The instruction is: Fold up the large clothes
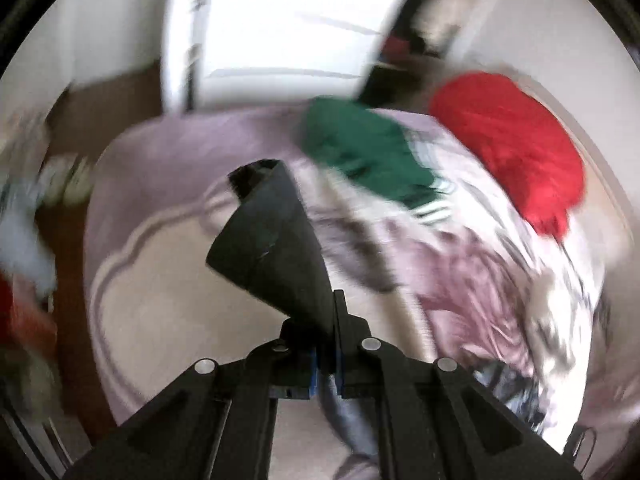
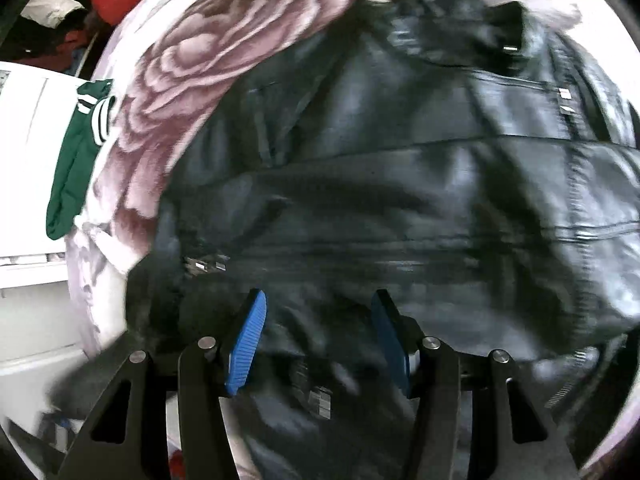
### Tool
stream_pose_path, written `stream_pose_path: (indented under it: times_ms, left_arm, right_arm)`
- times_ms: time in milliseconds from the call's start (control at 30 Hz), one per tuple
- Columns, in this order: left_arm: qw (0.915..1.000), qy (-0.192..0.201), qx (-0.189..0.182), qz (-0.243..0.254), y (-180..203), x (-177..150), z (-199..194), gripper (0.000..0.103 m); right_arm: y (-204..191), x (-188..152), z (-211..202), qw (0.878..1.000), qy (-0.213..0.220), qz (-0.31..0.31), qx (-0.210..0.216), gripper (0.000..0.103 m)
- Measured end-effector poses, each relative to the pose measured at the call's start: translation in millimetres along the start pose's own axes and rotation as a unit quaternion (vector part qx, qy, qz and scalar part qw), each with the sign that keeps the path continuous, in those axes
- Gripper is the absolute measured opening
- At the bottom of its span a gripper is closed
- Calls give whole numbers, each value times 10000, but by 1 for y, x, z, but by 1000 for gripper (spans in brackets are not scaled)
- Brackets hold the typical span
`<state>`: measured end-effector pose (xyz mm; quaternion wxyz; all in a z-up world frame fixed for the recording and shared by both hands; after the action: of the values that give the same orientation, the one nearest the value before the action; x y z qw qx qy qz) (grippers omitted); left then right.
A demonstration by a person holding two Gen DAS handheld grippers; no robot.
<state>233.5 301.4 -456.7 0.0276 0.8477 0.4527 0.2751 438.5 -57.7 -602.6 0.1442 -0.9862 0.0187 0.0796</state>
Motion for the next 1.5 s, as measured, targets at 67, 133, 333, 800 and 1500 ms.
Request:
stream_pose_path:
  times_ms: [67,133,333,800,1500]
  left_arm:
    - [9980,61,-115,611,49,0,-5,3]
    - [9928,15,-328,1155,106,-10,-7,3]
    - [9579,-480,-922,2678,271,-99,1,3]
    - [8261,-2054,-782,5189,432,-375,63,5]
    - [9238,-1780,818,3290,239,-192,56,98]
  right_arm:
    - [20,-7,-13,9999,106,89,46,75]
    - [41,-8,-27,9994,207,227,169,81]
    - [120,-16,-71,9945,556,780,427,81]
    - [310,-58,-90,9681,711,2269,785,82]
    - [304,-24,-110,9613,490,1859,1971,81]
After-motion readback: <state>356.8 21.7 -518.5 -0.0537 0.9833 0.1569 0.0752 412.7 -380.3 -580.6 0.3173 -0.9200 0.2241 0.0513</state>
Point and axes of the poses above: each gripper's, at about its wrist camera, not at the fingertips, and z roughly the way its jaws point, y to its right, x to its top, the point moved 7 cm from there along z, roughly the way its jaws point, and after that the axes turned 9 degrees about -y, right-handed, at the moved point
